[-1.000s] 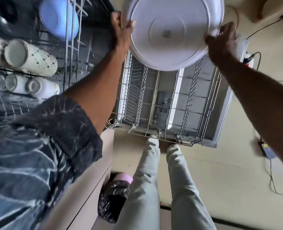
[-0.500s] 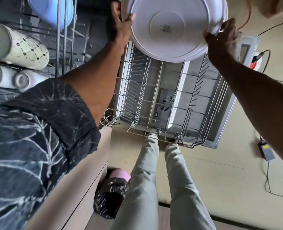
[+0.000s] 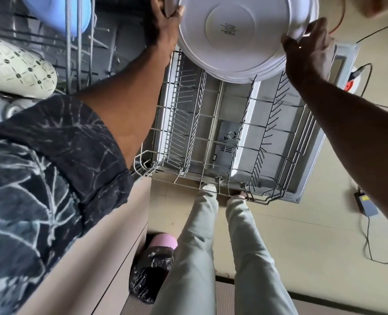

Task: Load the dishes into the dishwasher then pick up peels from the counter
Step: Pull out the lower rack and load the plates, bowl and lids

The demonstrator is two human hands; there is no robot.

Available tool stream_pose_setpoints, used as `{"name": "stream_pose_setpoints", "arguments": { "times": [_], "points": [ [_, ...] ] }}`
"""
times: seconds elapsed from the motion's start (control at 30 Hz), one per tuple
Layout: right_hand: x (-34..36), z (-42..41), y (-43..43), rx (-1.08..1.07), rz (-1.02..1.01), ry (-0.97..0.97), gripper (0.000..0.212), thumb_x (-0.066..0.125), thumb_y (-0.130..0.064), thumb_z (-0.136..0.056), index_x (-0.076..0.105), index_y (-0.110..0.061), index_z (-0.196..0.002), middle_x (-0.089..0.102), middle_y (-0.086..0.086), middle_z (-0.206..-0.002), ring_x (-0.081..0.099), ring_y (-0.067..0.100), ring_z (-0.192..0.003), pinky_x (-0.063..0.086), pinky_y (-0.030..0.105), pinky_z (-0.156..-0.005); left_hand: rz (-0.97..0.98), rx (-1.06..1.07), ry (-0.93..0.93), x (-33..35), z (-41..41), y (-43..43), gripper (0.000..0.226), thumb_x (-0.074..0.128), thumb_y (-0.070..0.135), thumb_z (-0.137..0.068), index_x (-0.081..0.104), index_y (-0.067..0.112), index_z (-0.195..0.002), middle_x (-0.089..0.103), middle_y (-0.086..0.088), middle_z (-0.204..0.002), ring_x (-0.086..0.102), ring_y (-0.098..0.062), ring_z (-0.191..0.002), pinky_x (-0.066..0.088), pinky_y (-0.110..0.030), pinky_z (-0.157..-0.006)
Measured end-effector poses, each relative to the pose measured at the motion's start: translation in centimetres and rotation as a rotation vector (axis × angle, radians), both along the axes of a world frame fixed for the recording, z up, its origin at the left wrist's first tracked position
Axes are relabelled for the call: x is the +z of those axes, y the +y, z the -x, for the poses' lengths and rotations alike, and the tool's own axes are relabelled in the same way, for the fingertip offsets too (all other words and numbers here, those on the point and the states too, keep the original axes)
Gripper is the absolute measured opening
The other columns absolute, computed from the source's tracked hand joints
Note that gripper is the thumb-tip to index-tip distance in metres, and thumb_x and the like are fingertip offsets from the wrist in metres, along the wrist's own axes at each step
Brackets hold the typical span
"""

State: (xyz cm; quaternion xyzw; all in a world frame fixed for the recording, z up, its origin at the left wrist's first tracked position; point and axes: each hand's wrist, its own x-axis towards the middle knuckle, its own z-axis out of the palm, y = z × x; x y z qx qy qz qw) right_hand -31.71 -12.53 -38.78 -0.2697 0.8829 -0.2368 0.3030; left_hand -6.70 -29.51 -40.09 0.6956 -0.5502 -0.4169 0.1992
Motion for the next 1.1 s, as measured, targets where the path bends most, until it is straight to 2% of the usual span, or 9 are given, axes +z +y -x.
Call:
{"name": "stream_pose_setpoints", "arguments": {
  "times": [0.23, 0.3, 0.4, 0.5, 0.57, 0.7, 0.9, 1.0, 1.1],
  "points": [
    [-1.2, -0.6, 0.3, 0.011, -0.002, -0.004, 0.089, 0.052, -0.06, -0.084, 0.024, -0.012, -0.154, 0.044, 0.007, -0.152, 0.049, 0.025, -0.132, 0.042, 0.041, -0.109, -0.021, -0.013, -0.009, -1.9, -0.7, 0.1, 0.067, 0.067, 0.032, -0.095, 0.032, 0.015, -0.149, 0.055, -0.001, -0.136, 0.056, -0.014, -0.117, 0.048, -0.022, -0.094],
    [-1.2, -0.7, 0.4, 0.026, 0.007, 0.013, 0.08, 0.055, -0.053, -0.088, 0.03, -0.01, -0.151, 0.046, 0.008, -0.148, 0.048, 0.024, -0.13, 0.041, 0.04, -0.109, -0.01, -0.036, -0.011, -2.3, -0.7, 0.0, 0.066, 0.066, 0.032, -0.095, 0.032, 0.014, -0.149, 0.054, -0.001, -0.139, 0.056, -0.014, -0.119, 0.046, -0.02, -0.094],
    [-1.6, -0.6, 0.8, 0.043, -0.024, 0.054, 0.066, 0.057, -0.048, -0.093, 0.038, -0.01, -0.143, 0.05, 0.007, -0.139, 0.049, 0.02, -0.119, 0.044, 0.036, -0.102, -0.017, -0.078, -0.057, -2.7, -0.5, -0.1, 0.063, 0.065, 0.035, -0.095, 0.036, 0.013, -0.147, 0.056, 0.001, -0.137, 0.056, -0.012, -0.115, 0.047, -0.021, -0.096],
    [-1.8, -0.7, 1.2, 0.048, -0.12, 0.08, 0.065, 0.055, -0.049, -0.097, 0.034, -0.014, -0.148, 0.046, 0.008, -0.144, 0.047, 0.023, -0.126, 0.035, 0.027, -0.092, -0.015, -0.096, -0.117, -3.0, -0.3, 0.1, 0.064, 0.066, 0.038, -0.094, 0.036, 0.016, -0.147, 0.056, 0.002, -0.136, 0.057, -0.014, -0.117, 0.051, -0.025, -0.097],
    [-2.0, -0.9, 1.3, 0.048, -0.131, 0.088, 0.069, 0.055, -0.051, -0.096, 0.033, -0.014, -0.15, 0.048, 0.009, -0.144, 0.046, 0.027, -0.13, 0.036, 0.028, -0.096, -0.002, -0.108, -0.126, -3.3, -0.2, 0.3, 0.067, 0.066, 0.034, -0.094, 0.033, 0.017, -0.149, 0.054, 0.0, -0.14, 0.057, -0.016, -0.121, 0.051, -0.026, -0.098],
    [-2.0, -1.1, 0.7, 0.046, -0.135, 0.123, 0.057, 0.058, -0.046, -0.096, 0.043, -0.011, -0.138, 0.054, 0.011, -0.132, 0.052, 0.027, -0.121, 0.045, 0.036, -0.097, 0.072, -0.131, -0.164, -3.8, -0.5, 0.6, 0.062, 0.068, 0.029, -0.094, 0.038, 0.014, -0.146, 0.058, -0.002, -0.139, 0.058, -0.017, -0.122, 0.053, -0.025, -0.096],
    [-2.3, -1.4, 0.2, 0.068, -0.198, 0.137, 0.053, 0.055, -0.044, -0.099, 0.043, -0.01, -0.138, 0.048, 0.013, -0.139, 0.049, 0.028, -0.128, 0.04, 0.03, -0.098, 0.052, -0.124, -0.18, -4.6, -0.8, 0.8, 0.064, 0.069, 0.029, -0.093, 0.037, 0.014, -0.147, 0.058, -0.001, -0.138, 0.059, -0.016, -0.121, 0.054, -0.027, -0.096],
    [-3.0, -1.2, 0.2, 0.078, -0.205, 0.164, 0.054, 0.054, -0.045, -0.099, 0.043, -0.009, -0.138, 0.047, 0.014, -0.14, 0.047, 0.03, -0.131, 0.038, 0.03, -0.1, 0.054, -0.192, -0.231, -4.5, -0.4, 0.5, 0.062, 0.063, 0.027, -0.099, 0.031, 0.012, -0.15, 0.05, -0.005, -0.143, 0.056, -0.015, -0.123, 0.05, -0.018, -0.093],
    [-2.4, -1.0, -0.2, 0.135, -0.258, 0.193, 0.053, 0.053, -0.043, -0.101, 0.043, -0.008, -0.14, 0.048, 0.015, -0.142, 0.046, 0.029, -0.133, 0.038, 0.031, -0.103, 0.015, -0.26, -0.308, -4.1, 0.4, 0.1, 0.065, 0.056, 0.031, -0.102, 0.023, 0.013, -0.155, 0.044, -0.009, -0.149, 0.054, -0.019, -0.128, 0.049, -0.024, -0.1]
  ]
}}
